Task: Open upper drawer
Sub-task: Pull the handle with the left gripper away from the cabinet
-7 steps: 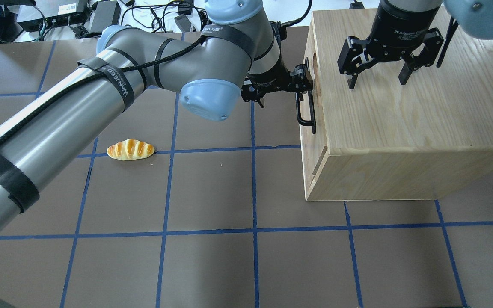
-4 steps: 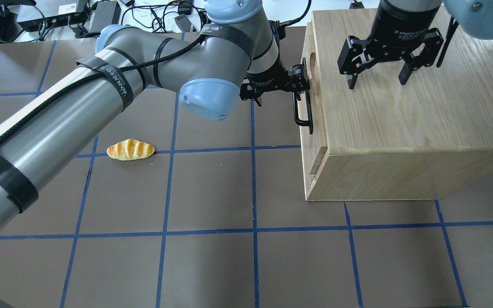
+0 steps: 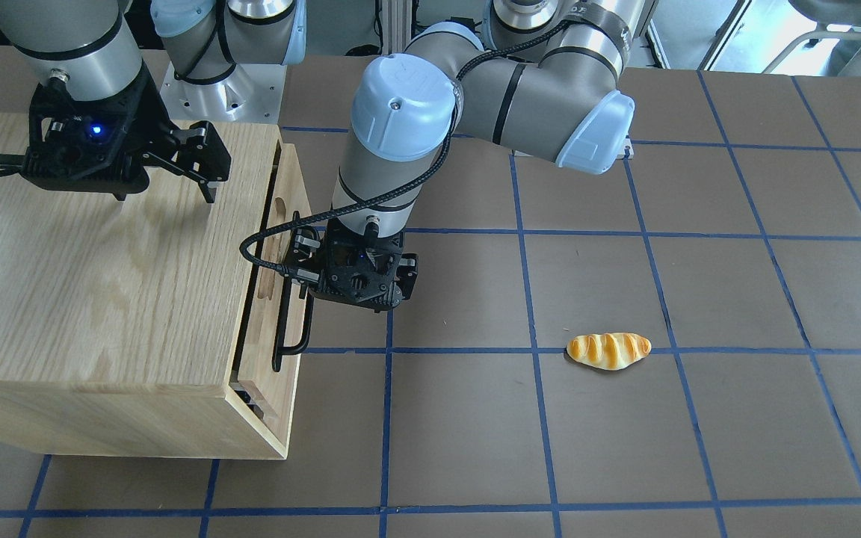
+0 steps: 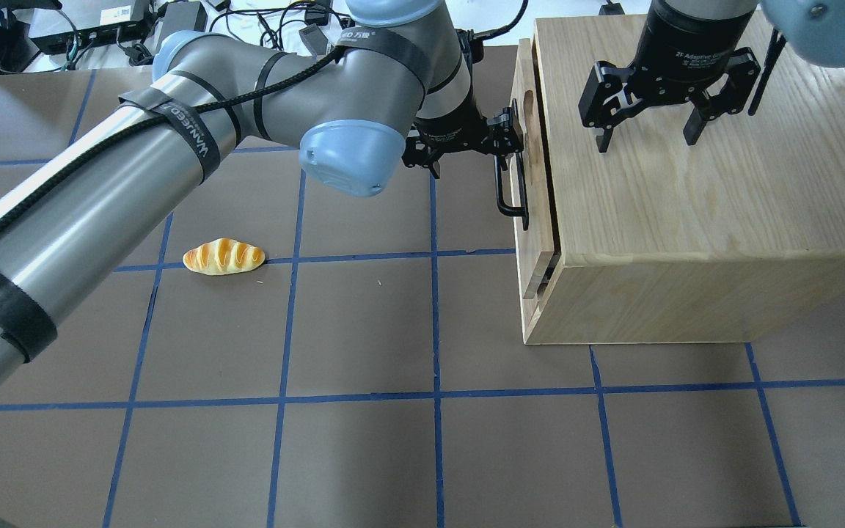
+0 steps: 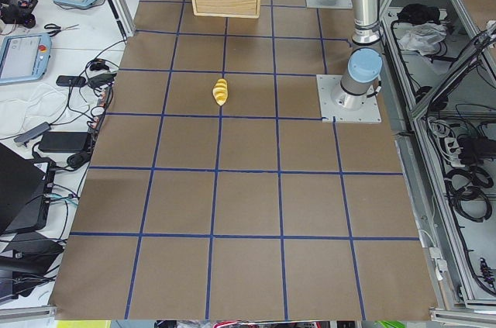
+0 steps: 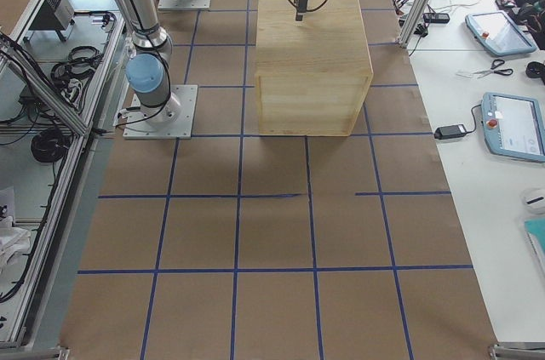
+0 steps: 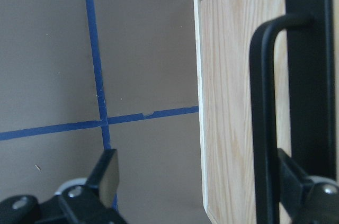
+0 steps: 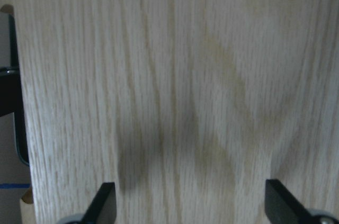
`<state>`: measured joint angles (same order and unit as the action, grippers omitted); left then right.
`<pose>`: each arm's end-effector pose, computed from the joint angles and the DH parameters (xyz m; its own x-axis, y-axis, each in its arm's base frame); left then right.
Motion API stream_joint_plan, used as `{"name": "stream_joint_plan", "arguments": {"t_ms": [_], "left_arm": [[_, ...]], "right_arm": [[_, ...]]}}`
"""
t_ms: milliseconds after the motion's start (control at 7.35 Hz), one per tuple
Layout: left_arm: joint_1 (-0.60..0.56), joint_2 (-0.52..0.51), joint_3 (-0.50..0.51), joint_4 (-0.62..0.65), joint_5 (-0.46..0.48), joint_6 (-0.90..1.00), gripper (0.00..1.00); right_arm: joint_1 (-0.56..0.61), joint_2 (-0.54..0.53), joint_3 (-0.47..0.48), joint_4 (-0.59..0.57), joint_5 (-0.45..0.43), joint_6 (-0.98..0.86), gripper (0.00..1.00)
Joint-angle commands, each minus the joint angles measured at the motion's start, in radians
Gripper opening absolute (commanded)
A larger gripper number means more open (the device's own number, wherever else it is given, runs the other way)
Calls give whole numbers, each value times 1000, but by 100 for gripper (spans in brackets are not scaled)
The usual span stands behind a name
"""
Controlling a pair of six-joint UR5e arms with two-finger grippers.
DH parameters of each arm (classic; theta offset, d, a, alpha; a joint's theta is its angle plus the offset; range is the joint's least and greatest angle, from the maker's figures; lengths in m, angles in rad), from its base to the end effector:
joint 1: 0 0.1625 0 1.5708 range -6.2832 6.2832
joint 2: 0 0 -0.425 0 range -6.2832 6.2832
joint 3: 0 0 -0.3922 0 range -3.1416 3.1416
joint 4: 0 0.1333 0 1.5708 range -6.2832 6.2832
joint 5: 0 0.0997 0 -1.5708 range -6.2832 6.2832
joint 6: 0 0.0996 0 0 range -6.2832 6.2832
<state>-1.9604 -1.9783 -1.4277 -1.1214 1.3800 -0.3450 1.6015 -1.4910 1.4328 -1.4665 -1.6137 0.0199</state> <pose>-0.3926 -0.5555 0.3724 -0.9685 0.0738 0.2376 0.0486 0.9927 -0.1101 0.1449 -0.5162 0.5050 -0.9990 -0.0128 0.0438 -0.0108 0.9989 0.0452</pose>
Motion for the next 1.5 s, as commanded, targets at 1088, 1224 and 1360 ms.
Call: {"name": "stream_joint_plan", "arguments": {"t_ms": [1088, 1224, 1360], "left_arm": [[41, 15, 1, -52, 30, 69, 100], [49, 18, 1, -61, 28, 69, 100], [58, 18, 1, -73, 28, 69, 100]], "right_arm": [[0, 0, 0, 0, 0, -1, 100], [0, 0, 0, 0, 0, 0, 100], [0, 0, 0, 0, 0, -1, 100]]}}
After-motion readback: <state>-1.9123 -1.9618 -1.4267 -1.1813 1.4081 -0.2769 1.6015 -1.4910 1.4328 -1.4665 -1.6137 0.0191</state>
